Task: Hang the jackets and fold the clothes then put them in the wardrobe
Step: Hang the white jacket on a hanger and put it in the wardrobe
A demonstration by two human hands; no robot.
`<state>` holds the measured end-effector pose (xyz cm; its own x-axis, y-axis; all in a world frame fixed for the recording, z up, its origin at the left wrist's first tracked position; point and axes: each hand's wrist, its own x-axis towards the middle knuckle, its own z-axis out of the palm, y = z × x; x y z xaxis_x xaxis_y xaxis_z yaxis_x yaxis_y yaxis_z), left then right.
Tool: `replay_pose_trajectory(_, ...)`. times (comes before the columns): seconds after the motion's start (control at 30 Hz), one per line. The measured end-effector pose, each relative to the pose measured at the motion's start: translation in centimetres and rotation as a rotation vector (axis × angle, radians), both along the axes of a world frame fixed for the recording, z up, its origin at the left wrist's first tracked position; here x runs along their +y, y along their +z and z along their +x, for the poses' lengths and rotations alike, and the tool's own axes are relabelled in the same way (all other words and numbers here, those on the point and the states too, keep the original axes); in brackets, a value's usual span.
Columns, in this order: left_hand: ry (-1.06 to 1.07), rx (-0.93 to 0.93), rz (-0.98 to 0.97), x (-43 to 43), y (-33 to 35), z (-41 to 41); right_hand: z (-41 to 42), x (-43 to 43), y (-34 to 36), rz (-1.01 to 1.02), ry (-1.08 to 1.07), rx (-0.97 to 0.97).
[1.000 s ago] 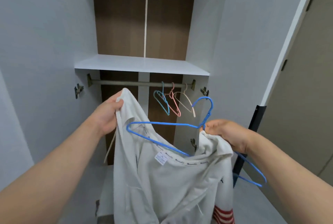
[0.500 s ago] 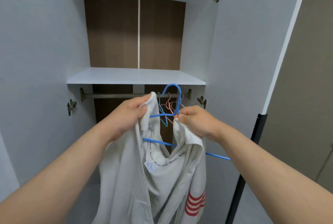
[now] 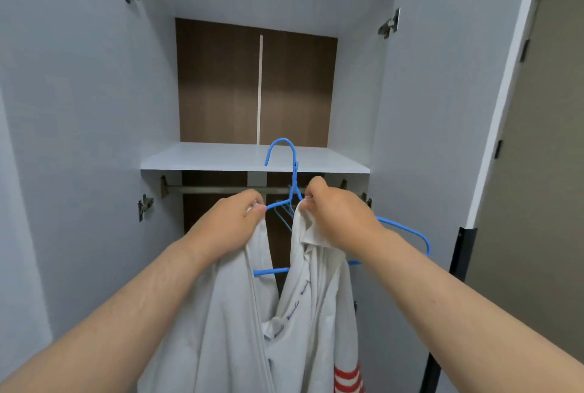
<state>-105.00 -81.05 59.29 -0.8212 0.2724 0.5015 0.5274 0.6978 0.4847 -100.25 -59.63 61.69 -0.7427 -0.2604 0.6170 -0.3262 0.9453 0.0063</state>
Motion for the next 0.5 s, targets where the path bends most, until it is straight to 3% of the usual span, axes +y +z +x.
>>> replay_pose_trajectory(0.1,0.014,-0.012,0.033,-0.1,0.9,0.4,-0.1,0.2,0.0,-0.033,0.079,0.127)
replay_pose_trajectory(0.23,0.106,-0.023,0.104,-2.0,1.5,-0.1,-0.9,2.6,0.4,-0.307,0.075,0.258)
replay_pose_trajectory(0.5,0.213,0.019,0.259,-6.7,1.5,-0.2,-3.2,7.9,1.4,-0.705,-0.209,-0.033)
